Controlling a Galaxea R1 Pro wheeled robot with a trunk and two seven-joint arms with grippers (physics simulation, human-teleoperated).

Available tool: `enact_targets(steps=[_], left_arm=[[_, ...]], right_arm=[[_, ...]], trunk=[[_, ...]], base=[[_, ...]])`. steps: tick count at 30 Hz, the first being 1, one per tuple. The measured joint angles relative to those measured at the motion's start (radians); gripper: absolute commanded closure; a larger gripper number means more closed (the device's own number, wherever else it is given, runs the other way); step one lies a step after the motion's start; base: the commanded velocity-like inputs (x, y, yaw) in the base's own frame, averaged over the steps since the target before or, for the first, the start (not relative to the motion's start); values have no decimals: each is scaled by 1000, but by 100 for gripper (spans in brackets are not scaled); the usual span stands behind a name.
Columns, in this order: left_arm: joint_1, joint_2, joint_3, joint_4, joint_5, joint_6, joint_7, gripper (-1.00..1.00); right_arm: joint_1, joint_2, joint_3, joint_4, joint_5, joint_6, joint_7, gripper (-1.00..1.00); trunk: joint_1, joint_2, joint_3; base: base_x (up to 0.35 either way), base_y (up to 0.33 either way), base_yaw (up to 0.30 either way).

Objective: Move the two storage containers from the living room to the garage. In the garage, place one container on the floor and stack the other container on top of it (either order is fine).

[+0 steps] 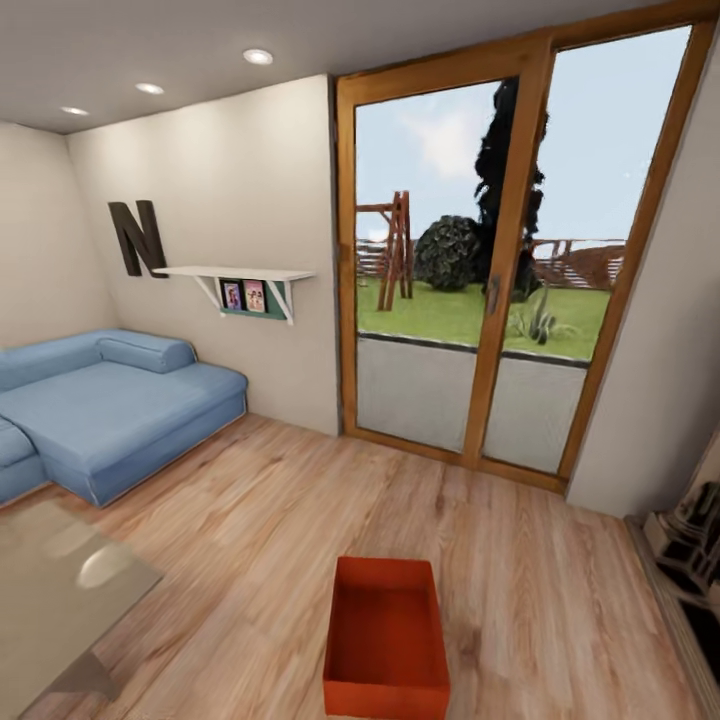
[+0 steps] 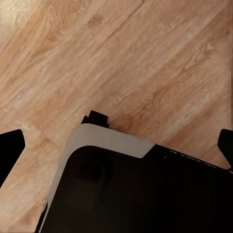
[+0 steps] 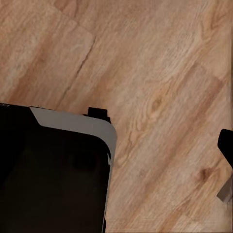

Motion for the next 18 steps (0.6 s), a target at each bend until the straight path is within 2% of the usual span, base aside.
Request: enact_targets(steps=[5, 10, 18], left_arm=[[0, 0, 0, 0, 0, 0, 0, -100], [0, 0, 0, 0, 0, 0, 0, -100], [0, 0, 0, 0, 0, -1, 0, -100]], right_arm=[[0, 0, 0, 0, 0, 0, 1, -100], [0, -2, -4, 0, -6, -1, 4, -100], [0, -6, -8, 0, -13, -1, 8, -100]], trunk=[[0, 0, 0], [0, 0, 0], [0, 0, 0]], base=[[181, -154, 180], [126, -82, 30], [26, -13, 4]])
